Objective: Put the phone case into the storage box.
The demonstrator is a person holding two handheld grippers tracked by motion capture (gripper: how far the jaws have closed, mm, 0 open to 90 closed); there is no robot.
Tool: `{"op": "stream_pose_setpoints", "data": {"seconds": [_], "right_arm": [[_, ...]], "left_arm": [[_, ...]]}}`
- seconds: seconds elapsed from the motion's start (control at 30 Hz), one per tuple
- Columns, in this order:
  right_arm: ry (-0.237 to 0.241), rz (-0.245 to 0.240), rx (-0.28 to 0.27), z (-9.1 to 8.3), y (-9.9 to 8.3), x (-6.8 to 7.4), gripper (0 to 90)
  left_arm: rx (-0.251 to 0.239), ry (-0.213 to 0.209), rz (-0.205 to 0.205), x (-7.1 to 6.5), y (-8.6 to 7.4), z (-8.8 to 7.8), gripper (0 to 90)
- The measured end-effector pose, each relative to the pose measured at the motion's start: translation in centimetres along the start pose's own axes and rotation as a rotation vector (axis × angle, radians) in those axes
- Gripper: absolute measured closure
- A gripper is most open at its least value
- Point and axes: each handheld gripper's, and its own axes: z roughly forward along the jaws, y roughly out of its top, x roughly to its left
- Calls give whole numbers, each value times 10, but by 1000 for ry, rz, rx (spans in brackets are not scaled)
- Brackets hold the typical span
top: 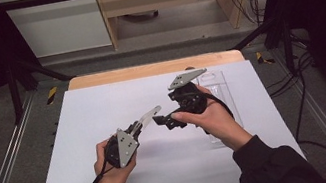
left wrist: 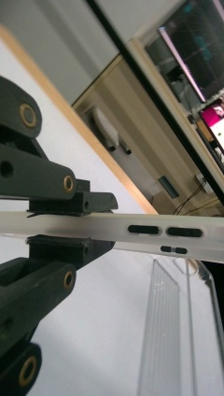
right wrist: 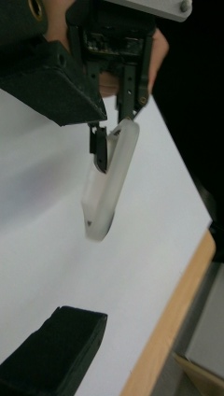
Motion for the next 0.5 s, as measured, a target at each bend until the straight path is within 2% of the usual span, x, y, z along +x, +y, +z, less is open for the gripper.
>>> {"op": "stream_pose_setpoints", "data": {"seconds": [0.03, 0.07, 0.13, 0.17, 0.2, 0.23, 0.27, 0.37, 0.4, 0.43, 0.5], "right_arm": [[0, 0, 0, 0, 0, 0, 44], [-28, 13, -50, -1, -5, -1, 43], [-62, 19, -88, 0, -12, -1, 55], [-62, 19, -88, 0, -12, -1, 55], [-98, 19, -122, 3, -19, -1, 55], [-102, 23, -133, 4, -22, -1, 56], [-108, 32, -150, 6, -25, 0, 54], [-134, 51, -184, 12, -33, 1, 54], [-134, 51, -184, 12, -33, 1, 54], [-139, 64, -198, 17, -36, 4, 53], [-142, 74, -218, 21, -37, 6, 52]], "left_arm": [[0, 0, 0, 0, 0, 0, 811], [-18, 18, -74, 3, -4, -1, 811], [-11, 3, -127, 7, -7, 0, 811], [-11, 3, -127, 7, -7, 0, 810], [-19, 5, -188, 11, -10, -2, 811], [-22, 7, -214, 13, -11, -3, 811], [-29, 13, -223, 15, -12, -4, 810], [-29, 7, -288, 18, -16, -8, 811], [-29, 7, -288, 18, -16, -8, 811], [-37, 7, -319, 19, -18, -11, 811], [-41, 4, -348, 20, -19, -12, 811]]}}
